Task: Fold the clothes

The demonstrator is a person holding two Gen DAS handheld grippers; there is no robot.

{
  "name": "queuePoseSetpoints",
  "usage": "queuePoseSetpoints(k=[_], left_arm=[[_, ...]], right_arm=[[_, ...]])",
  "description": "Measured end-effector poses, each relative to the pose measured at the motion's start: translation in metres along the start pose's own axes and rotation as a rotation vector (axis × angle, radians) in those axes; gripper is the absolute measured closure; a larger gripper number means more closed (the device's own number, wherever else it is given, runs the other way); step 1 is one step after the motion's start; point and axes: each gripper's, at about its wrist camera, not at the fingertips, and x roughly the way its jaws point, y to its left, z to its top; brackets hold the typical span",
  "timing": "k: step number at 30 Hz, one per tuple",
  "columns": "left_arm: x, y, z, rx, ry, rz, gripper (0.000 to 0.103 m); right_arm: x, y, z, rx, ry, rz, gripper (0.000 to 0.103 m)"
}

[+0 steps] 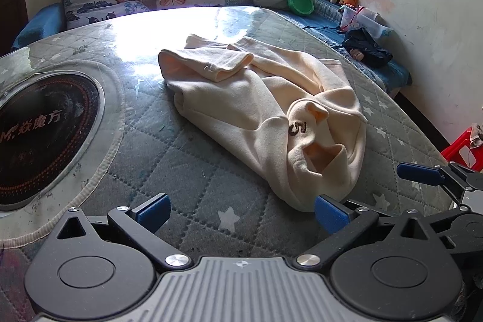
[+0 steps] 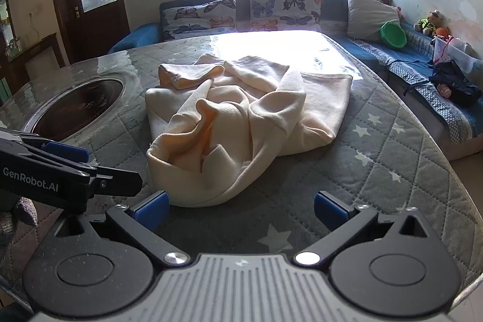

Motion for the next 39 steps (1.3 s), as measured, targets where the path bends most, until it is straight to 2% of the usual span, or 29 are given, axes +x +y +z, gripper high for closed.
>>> queuePoseSetpoints(k=[8, 18, 24, 29, 32, 34, 35, 36, 39], left_arm=[[0.001, 0.005, 0.014, -0.003, -0.015, 0.013, 0.000], [0.013, 0.021, 0.060, -0.024, -0.080, 0.042, 0.001], [0.043, 0.044, 0.082, -0.099, -0.055, 0.058, 0.017], [0.068, 0.056, 0.087, -0.140, -0.018, 0.039, 0.017], [0.075, 0.055, 0.086, -0.118, -0.016, 0.020, 0.025], [0.076, 0.052, 0.086, -0.095, -0.027, 0.005, 0.045], [0.076, 0.050, 0.087, -0.089, -0.028, -0.009, 0.050], [0.076, 0.049, 0.087, -0.086, -0.028, -0.027, 0.060], [0.075, 0.050, 0.084, -0.076, -0.036, -0.051, 0.074]], right_arm=[[0.004, -0.004, 0.010, -0.006, -0.016, -0.001, 0.000], [0.022, -0.025, 0.045, 0.024, -0.065, -0.017, 0.001], [0.042, -0.043, 0.067, 0.061, -0.080, -0.022, 0.004], [0.070, -0.055, 0.087, 0.072, -0.074, -0.015, 0.004], [0.090, -0.056, 0.094, 0.072, -0.056, 0.003, 0.004], [0.103, -0.057, 0.097, 0.069, -0.042, 0.014, 0.004], [0.108, -0.056, 0.097, 0.068, -0.033, 0.016, 0.004], [0.112, -0.056, 0.097, 0.068, -0.024, 0.019, 0.004], [0.127, -0.053, 0.092, 0.070, 0.022, 0.027, 0.002]])
